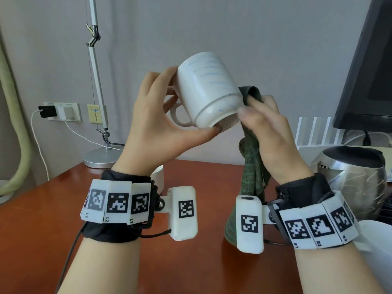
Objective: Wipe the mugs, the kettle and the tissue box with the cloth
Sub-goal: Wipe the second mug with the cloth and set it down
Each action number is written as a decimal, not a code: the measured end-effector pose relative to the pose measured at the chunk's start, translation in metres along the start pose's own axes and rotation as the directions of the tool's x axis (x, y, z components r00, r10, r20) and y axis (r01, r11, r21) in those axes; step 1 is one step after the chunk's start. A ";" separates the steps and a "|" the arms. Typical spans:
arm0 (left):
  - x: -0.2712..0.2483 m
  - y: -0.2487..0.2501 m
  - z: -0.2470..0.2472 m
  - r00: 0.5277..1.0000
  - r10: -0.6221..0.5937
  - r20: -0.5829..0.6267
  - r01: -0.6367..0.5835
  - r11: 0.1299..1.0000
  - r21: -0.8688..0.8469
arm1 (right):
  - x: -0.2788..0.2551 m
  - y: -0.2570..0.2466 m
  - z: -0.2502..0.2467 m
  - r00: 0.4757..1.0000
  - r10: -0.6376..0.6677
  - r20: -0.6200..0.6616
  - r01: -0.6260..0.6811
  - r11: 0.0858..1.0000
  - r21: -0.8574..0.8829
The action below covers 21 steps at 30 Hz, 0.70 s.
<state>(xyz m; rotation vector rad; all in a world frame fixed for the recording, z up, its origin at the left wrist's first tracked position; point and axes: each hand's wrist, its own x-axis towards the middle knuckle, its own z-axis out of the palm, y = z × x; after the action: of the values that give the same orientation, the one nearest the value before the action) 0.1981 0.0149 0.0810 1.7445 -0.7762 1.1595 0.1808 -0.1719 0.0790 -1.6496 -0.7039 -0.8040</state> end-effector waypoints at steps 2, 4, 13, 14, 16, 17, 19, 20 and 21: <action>0.000 -0.003 -0.004 0.999 -0.021 -0.044 0.021 1.000 -0.002 | 0.001 0.003 0.000 0.993 -0.071 -0.094 0.070 0.997 -0.022; 0.001 -0.005 -0.008 0.994 -0.055 -0.090 0.054 0.998 -0.011 | 0.003 0.005 0.000 0.964 -0.222 -0.148 0.192 0.962 -0.192; 0.005 -0.006 -0.018 0.985 -0.091 -0.148 0.095 0.995 0.023 | 0.001 -0.002 0.010 0.867 -0.454 0.204 0.498 0.785 -0.368; 0.006 -0.005 -0.018 0.986 -0.087 -0.142 0.092 0.995 0.026 | 0.000 -0.004 0.012 0.854 -0.465 0.233 0.520 0.765 -0.379; 0.006 -0.003 -0.018 0.990 -0.079 -0.120 0.081 0.997 0.012 | -0.002 -0.006 0.018 0.825 -0.497 0.270 0.565 0.716 -0.411; 0.005 -0.002 -0.018 0.991 -0.074 -0.110 0.076 0.997 0.008 | -0.002 -0.007 0.020 0.818 -0.507 0.272 0.574 0.693 -0.436; 0.005 -0.002 -0.018 0.992 -0.068 -0.105 0.071 0.997 0.023 | -0.001 -0.005 0.020 0.826 -0.513 0.232 0.555 0.672 -0.491; 0.005 -0.002 -0.018 0.992 -0.068 -0.105 0.072 0.997 0.033 | 0.000 -0.004 0.019 0.840 -0.508 0.193 0.528 0.681 -0.507; 0.005 -0.003 -0.018 0.992 -0.072 -0.105 0.077 0.996 0.039 | 0.000 -0.002 0.017 0.854 -0.498 0.153 0.499 0.700 -0.511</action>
<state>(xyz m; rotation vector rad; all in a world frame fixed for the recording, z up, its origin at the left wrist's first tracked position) 0.1953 0.0325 0.0882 1.7191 -0.6229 1.2136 0.1822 -0.1549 0.0776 -1.9797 -1.0195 -1.5048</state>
